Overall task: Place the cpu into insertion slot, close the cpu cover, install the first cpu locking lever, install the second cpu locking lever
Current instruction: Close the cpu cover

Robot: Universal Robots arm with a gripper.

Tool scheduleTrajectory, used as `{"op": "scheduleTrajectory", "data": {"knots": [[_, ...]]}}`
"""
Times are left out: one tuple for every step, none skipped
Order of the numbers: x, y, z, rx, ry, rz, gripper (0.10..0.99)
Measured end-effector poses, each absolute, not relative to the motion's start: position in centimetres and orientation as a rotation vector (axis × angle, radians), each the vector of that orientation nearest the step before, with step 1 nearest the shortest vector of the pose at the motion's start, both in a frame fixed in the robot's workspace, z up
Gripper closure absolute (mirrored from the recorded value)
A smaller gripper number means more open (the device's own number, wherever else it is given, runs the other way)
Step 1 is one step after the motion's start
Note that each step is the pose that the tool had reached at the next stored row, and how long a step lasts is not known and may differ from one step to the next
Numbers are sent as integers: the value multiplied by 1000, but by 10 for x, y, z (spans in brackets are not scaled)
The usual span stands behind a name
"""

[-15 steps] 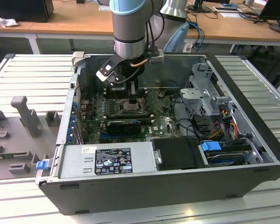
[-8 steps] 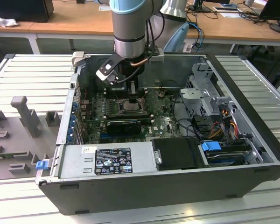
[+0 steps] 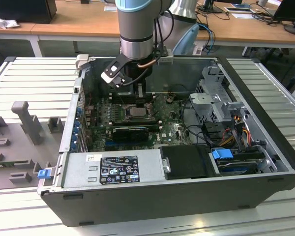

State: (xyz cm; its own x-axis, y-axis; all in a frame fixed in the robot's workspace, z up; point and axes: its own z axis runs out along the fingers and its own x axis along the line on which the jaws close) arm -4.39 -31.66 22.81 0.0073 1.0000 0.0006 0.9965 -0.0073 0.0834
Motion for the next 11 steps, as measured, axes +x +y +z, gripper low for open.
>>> {"op": "scheduleTrajectory", "data": {"knots": [[-44, -317, 229, 2187, 2171, 91, 980], [-44, -317, 231, 2187, 2171, 91, 980], [-44, -317, 232, 2187, 2171, 91, 980], [-44, -317, 233, 2187, 2171, 91, 980], [-44, -317, 233, 2187, 2171, 91, 980], [-44, -317, 235, 2187, 2171, 91, 980], [-44, -317, 236, 2187, 2170, 91, 980], [-44, -317, 236, 2187, 2170, 91, 980], [-44, -317, 237, 2187, 2170, 91, 980], [-44, -317, 238, 2187, 2170, 91, 980], [-44, -317, 239, 2187, 2170, 91, 980]]}}
